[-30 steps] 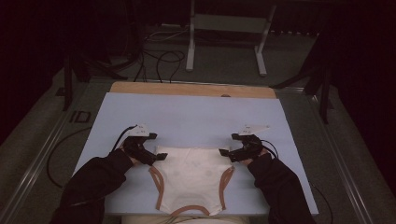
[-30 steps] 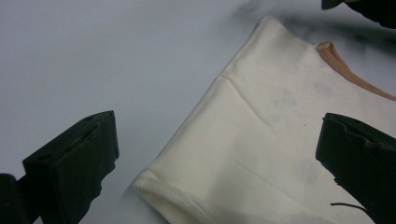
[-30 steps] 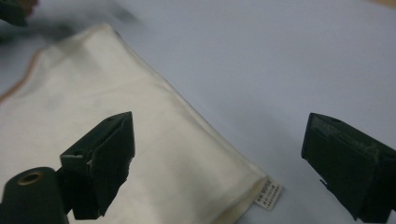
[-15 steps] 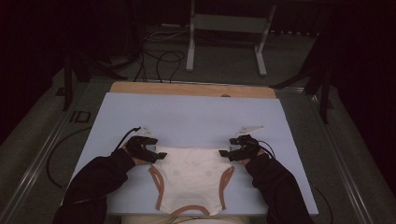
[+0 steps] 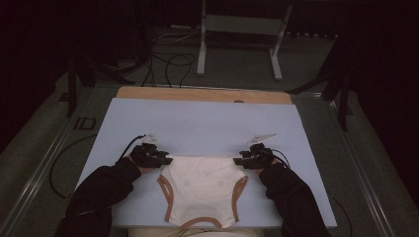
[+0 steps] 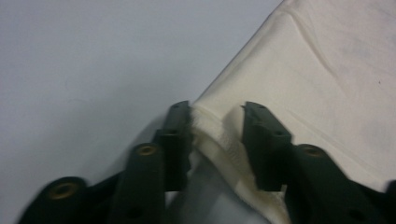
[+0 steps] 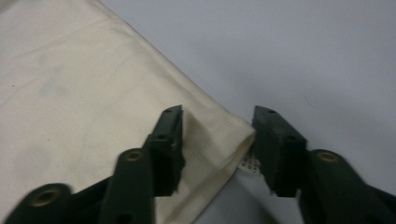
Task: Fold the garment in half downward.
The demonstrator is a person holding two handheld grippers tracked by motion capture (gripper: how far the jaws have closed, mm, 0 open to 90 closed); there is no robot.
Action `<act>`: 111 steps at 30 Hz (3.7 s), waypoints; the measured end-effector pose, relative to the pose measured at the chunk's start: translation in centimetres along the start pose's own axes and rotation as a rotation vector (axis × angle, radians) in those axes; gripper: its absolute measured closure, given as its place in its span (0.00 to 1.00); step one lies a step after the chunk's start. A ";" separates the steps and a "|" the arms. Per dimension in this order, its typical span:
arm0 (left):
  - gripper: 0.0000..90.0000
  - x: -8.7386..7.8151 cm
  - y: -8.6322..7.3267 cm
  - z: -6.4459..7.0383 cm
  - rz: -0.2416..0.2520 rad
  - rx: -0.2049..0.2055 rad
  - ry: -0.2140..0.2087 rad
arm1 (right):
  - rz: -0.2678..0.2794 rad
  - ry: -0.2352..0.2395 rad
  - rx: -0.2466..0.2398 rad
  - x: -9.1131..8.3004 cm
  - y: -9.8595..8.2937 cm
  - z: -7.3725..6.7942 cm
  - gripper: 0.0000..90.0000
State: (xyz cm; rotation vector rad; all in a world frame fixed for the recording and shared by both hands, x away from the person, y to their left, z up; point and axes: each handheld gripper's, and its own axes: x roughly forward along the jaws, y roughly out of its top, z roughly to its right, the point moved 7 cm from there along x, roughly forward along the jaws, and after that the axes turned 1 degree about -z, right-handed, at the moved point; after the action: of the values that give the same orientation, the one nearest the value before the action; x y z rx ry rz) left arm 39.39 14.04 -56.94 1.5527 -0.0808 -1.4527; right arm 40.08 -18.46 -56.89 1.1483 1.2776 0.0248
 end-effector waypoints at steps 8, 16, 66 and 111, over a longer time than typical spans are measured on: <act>0.97 0.0 0.0 0.4 -0.013 0.009 -0.025 | -0.018 0.009 -0.023 -0.2 0.0 -0.2 0.95; 0.98 -0.7 0.8 0.0 0.036 0.012 -0.020 | -0.003 0.000 -0.025 -0.7 0.8 0.1 0.96; 0.97 1.7 6.8 -6.1 0.140 -0.093 0.136 | 0.053 -0.136 0.056 0.7 6.9 6.7 0.96; 0.01 -1.3 6.6 -5.3 0.164 -0.094 0.128 | 0.093 -0.081 0.101 0.9 8.0 5.4 0.15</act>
State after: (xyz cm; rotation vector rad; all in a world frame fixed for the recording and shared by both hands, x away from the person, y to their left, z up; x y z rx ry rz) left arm 46.72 14.46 -52.59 1.5212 -0.0619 -1.2102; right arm 48.91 -17.51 -52.97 1.2827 1.1633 -0.0174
